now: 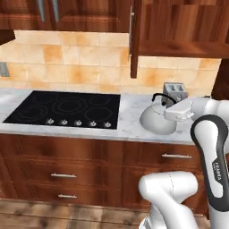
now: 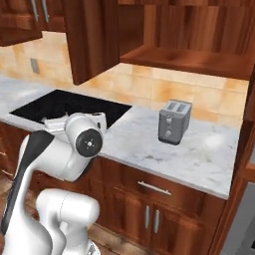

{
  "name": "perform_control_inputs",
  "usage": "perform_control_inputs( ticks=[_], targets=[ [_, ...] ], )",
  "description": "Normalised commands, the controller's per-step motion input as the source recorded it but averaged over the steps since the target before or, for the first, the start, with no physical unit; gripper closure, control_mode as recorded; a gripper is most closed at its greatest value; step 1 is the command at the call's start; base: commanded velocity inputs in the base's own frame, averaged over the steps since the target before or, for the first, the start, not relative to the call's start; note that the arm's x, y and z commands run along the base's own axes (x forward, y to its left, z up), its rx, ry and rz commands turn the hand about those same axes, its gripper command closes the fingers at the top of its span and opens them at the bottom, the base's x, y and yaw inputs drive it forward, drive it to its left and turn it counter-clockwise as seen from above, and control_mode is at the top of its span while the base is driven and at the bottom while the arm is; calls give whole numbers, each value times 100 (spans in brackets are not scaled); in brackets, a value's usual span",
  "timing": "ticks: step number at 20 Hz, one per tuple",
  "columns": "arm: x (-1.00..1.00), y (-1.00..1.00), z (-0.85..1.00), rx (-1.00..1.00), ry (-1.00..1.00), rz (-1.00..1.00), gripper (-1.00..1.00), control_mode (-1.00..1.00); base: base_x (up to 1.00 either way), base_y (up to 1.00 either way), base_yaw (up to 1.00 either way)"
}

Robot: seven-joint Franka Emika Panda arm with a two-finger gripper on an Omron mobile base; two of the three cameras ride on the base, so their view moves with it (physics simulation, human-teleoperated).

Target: Open the cabinet, pick the kettle from the cabinet, and place it in the sink.

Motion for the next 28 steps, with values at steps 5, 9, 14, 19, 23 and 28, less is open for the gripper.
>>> perform_control_inputs(
  ticks=[5,9,14,19,23,28],
  targets=[
    [0,0,0,0,0,0,100,100,-13,0,79],
    [0,0,0,0,0,0,100,100,-3,0,73],
    [0,0,0,0,0,0,100,100,0,4,73],
    [0,0,0,0,0,0,100,100,0,1,86],
    [0,0,0,0,0,0,100,100,0,0,98],
    [0,0,0,0,0,0,100,100,0,0,98]
  ],
)
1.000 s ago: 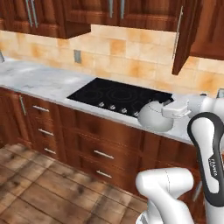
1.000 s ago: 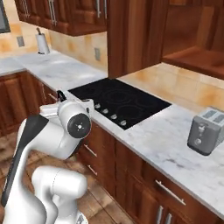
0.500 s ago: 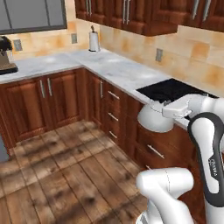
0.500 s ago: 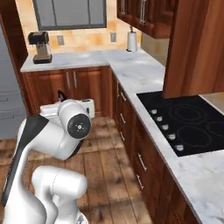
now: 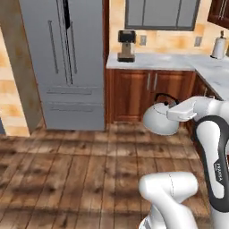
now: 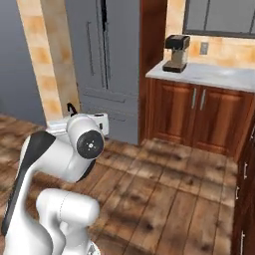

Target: Open the cabinet, pick the kettle from the cabinet, and place it in the sink.

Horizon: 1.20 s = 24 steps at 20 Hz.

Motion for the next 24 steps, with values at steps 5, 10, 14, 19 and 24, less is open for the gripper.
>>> perform_control_inputs(
  ticks=[5,10,14,19,24],
  targets=[
    [0,0,0,0,0,0,100,100,1,-3,96],
    [0,0,0,0,0,0,100,100,3,-4,94],
    [0,0,0,0,0,0,100,100,5,-4,92],
    [0,0,0,0,0,0,100,100,9,-4,89],
    [0,0,0,0,0,0,100,100,13,-4,83]
  ],
)
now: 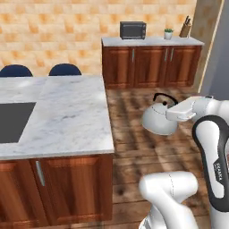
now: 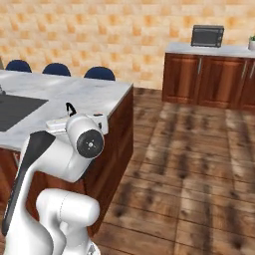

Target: Open the cabinet, pick the kettle from the cabinet, and place it in the sink.

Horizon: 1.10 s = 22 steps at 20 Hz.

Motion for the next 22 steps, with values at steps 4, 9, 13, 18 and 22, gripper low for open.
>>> perform_control_inputs(
  ticks=[4,9,13,18,22],
  targets=[
    [0,0,0,0,0,0,100,100,14,-8,33],
    [0,0,0,0,0,0,100,100,30,11,4],
    [0,0,0,0,0,0,100,100,39,44,0],
    [0,0,0,0,0,0,100,100,34,59,0],
    [0,0,0,0,0,0,100,100,27,68,0]
  ],
)
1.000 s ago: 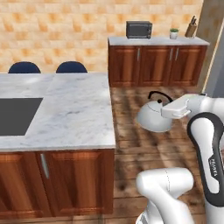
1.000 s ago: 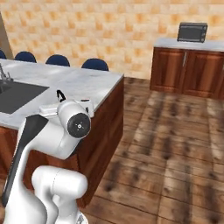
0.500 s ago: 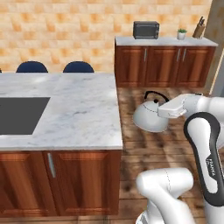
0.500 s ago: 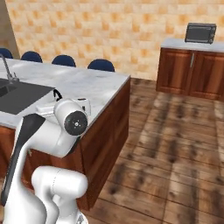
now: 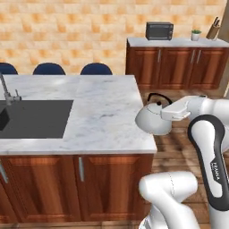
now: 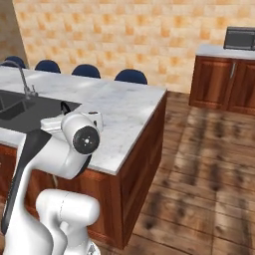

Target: Open the cabinet, pick the kettle from the cabinet, and place it in the sink.

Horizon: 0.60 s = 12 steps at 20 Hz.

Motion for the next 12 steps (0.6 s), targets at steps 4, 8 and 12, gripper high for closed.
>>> perform_control_inputs(
  ticks=[4,8,12],
  targets=[
    [0,0,0,0,0,0,100,100,28,67,0],
    [0,0,0,0,0,0,100,100,34,63,0],
    [0,0,0,0,0,0,100,100,39,59,0]
  ],
)
